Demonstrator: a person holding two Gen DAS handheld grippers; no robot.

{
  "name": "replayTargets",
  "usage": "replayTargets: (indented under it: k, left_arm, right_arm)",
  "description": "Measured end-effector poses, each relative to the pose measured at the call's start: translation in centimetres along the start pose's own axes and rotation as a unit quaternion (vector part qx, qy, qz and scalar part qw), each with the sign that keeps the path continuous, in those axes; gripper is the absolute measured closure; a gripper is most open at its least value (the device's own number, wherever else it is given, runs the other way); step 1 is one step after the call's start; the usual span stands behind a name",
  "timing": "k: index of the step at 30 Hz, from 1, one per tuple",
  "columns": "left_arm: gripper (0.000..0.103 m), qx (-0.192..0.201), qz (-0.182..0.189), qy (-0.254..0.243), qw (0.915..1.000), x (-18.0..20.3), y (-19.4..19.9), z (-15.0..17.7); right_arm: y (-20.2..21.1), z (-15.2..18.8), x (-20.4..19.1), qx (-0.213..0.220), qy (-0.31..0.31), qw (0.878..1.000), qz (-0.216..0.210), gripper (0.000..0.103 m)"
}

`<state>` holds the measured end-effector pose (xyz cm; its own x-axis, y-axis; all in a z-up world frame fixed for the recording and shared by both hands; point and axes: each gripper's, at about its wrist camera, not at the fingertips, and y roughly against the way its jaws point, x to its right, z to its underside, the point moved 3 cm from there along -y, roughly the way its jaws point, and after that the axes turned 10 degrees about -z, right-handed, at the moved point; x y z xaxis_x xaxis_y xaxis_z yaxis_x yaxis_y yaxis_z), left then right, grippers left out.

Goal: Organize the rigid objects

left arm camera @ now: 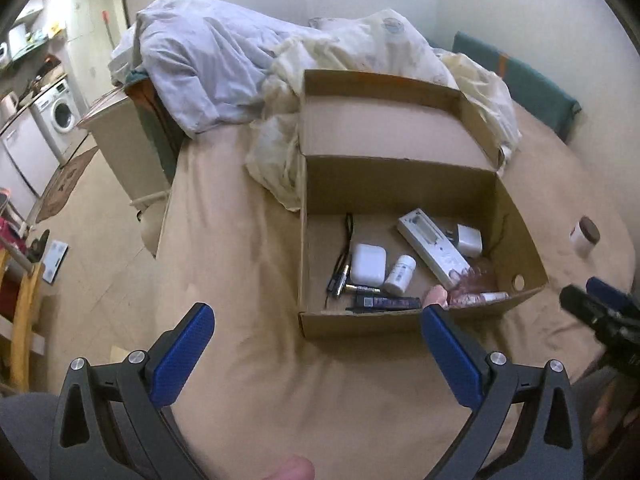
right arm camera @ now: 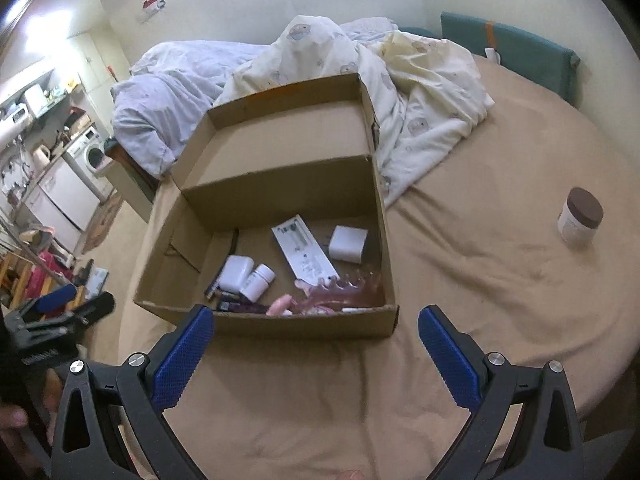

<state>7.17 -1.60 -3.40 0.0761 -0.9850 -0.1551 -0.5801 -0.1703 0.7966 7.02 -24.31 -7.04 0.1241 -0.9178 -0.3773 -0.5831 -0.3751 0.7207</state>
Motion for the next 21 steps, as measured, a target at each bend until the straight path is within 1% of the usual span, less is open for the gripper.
replayTargets:
  k: [1,3,6,9,15,21]
  left_arm:
    - [0.000,0.006,-0.007,-0.001,1.0000,0.0,-0.1,0.0]
    - [0.000,0.006,-0.020,0.000,0.9998,0.0,-0.4,-0.2]
    - [0.000,-0.006,-0.014,0.022,0.9997,-0.4,-0.9,-0.4]
    - [0.000,-0.024,-0.003,0.032,0.9992,-0.6,-1.6,-0.4]
    - [0.000,-0.030,-0.001,0.024,0.9992,-0.3,-1.7,0.0]
    - [0.000,-0.038,-0.003,0.010,0.9992,0.1,-2.0,0.4]
  right_arm:
    - [-0.2,0.0,0.0,-0.001,0.004,1.000,0.005,0.000]
    - [-0.5,-0.3,0.1,0.003,0.007,1.000,0.010,0.000]
    - [-0.9,-0.7,0.1,0.006,0.010,1.000,0.017,0.000]
    - [-1.1,-0.6,-0.1,0.003,0.008,1.000,0.011,0.000]
    - [-1.4,-0.4,-0.8,-0.002,0.025,1.000,0.015,0.000]
    - [-1.4,-0.4,-0.9,0.000,0.023,1.000,0.016,0.000]
